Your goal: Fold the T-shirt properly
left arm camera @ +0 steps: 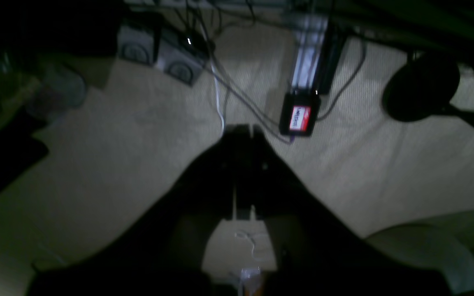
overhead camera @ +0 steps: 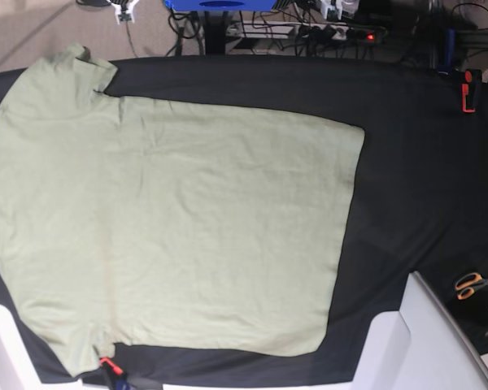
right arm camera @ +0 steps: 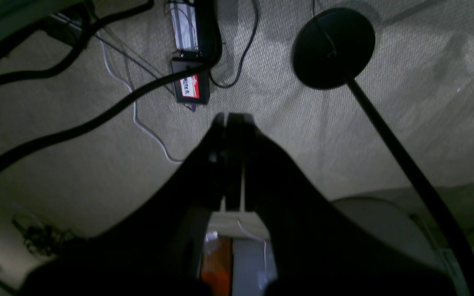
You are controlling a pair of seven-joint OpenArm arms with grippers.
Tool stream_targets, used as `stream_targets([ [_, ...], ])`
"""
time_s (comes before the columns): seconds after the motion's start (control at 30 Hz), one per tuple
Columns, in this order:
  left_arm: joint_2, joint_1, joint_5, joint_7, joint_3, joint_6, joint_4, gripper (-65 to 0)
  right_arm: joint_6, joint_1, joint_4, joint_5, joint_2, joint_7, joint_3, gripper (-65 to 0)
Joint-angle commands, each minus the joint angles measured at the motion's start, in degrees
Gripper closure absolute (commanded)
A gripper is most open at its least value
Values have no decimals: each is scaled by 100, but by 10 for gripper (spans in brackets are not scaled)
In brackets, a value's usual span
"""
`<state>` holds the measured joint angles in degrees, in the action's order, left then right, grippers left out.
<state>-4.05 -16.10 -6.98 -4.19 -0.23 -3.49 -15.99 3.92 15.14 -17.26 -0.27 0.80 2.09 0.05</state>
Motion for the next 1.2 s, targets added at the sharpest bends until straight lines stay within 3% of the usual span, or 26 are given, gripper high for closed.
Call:
stream_targets([
  [0.0,-39,-100,-1,27,1,-25,3,0,8,82,-11,-3,13,-46,17,0],
  [0.1,-47,-250,-1,19,10,-25,-234,0,8,258,-213,-3,13,209,34,0],
  [0.2,-100,-768,-1,19,10,-25,-1043,0,-1,873,-1162,5,13,288,271,0],
  [0.47,-504,-2342,-9,19,-105,-25,-3320,0,60,2535,-4767,-3,-5,-1409,1643,0],
  [0.6,-469,-3186,-1,19,-1256,-25,-4691,0,113,3053,-6217,14,-31,-1901,2118,0],
  [0.7,-460,-3643,-18,19,-2003,-60,-5729,0,588,3282,-7132,515,-75,-1910,2566,0],
  [0.8,-496,-3863,-546,19,-2584,-87,-6871,0,1379,3256,-7852,1403,-75,-1919,3252,0],
  [0.9,-619,-3995,-1302,71,-3032,-500,-8032,0,1968,3097,-8415,1992,-75,-1919,3823,-2],
  [1.0,-654,-3977,-2119,546,-3445,-1071,-8920,0,2373,2746,-8635,2353,-75,-2086,4087,-129],
  [1.1,-654,-3546,-2893,1698,-3894,-1379,-9333,0,2953,2192,-8591,2695,-40,-2534,4438,-365],
  [1.13,-654,-3353,-3113,2128,-4052,-1563,-9333,-16,3243,1963,-8529,2819,-40,-2701,4632,-458],
  [1.17,-654,-3159,-3297,2524,-4245,-1854,-9324,-112,3608,1726,-8406,2977,-40,-2842,4843,-533],
])
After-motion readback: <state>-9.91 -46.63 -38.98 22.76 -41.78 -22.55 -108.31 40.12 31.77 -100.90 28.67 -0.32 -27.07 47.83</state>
